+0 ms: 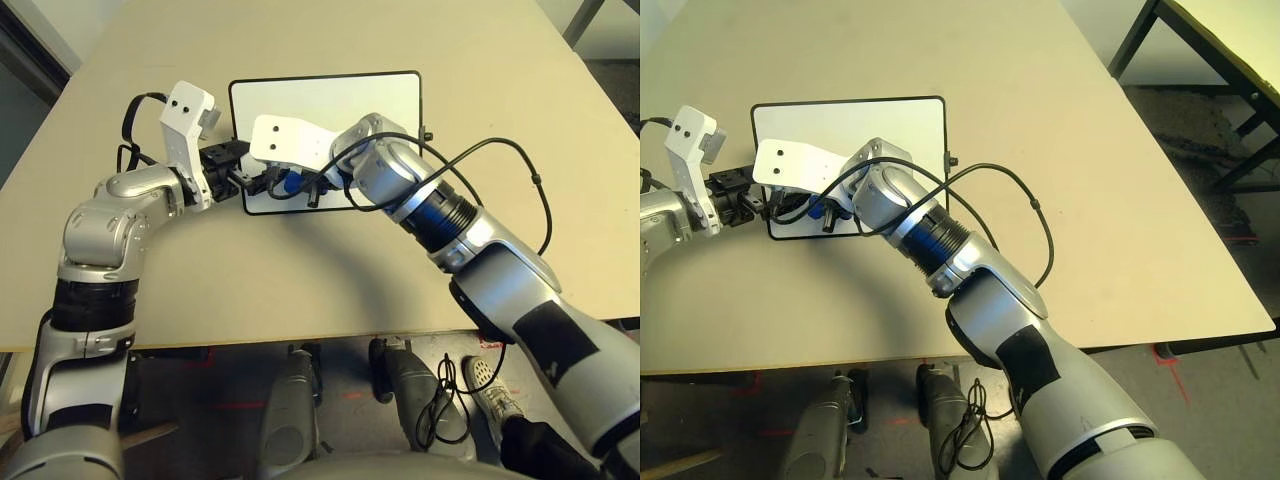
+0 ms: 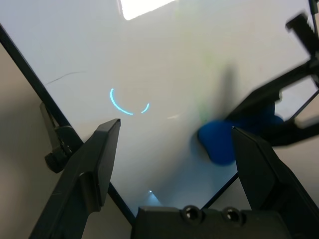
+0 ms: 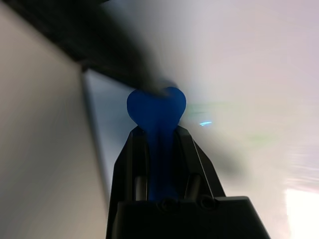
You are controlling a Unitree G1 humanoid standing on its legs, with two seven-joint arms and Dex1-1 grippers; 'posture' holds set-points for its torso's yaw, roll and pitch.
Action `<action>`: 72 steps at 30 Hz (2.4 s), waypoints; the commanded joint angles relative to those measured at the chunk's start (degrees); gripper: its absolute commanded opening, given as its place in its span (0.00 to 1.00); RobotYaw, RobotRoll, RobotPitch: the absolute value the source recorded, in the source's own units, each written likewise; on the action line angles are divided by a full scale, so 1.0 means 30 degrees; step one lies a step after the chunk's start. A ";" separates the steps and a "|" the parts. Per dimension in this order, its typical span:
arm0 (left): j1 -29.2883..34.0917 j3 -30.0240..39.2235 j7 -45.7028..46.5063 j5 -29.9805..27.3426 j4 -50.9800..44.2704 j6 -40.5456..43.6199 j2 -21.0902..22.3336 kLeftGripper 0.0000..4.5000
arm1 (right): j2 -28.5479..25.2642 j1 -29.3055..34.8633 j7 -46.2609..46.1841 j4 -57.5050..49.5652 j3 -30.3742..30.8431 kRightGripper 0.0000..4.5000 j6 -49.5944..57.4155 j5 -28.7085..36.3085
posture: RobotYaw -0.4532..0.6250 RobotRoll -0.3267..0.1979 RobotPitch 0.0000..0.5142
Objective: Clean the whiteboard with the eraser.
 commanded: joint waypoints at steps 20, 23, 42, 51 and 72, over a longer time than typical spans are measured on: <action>0.0758 -0.0576 -0.0970 -0.0021 -0.0927 0.1582 0.0732 1.00 | -0.0435 0.1418 0.0513 -0.1666 0.0975 0.13 0.0521 -0.0599 | 0.47 0.62 0.51; 0.0719 -0.0582 -0.0987 0.0006 -0.0870 0.1547 0.0725 1.00 | -0.0214 0.0150 -0.0080 -0.0179 0.0163 0.13 -0.0038 -0.0357 | 0.47 0.62 0.50; 0.0502 -0.0676 -0.1137 0.0056 -0.0678 0.1436 0.0736 1.00 | -0.0517 0.2022 0.0901 -0.2135 0.1445 0.13 0.0694 -0.0907 | 0.47 0.62 0.48; 0.0415 -0.0784 -0.1132 0.0026 -0.0685 0.1461 0.0682 1.00 | -0.0047 -0.1426 -0.1353 0.3052 -0.1169 0.13 -0.1217 -0.0219 | 0.47 0.62 0.48; 0.0453 -0.0762 -0.1171 -0.0007 -0.0595 0.1508 0.0785 1.00 | -0.0025 0.1050 0.0032 0.0657 0.0272 0.13 -0.0523 -0.0966 | 0.46 0.62 0.50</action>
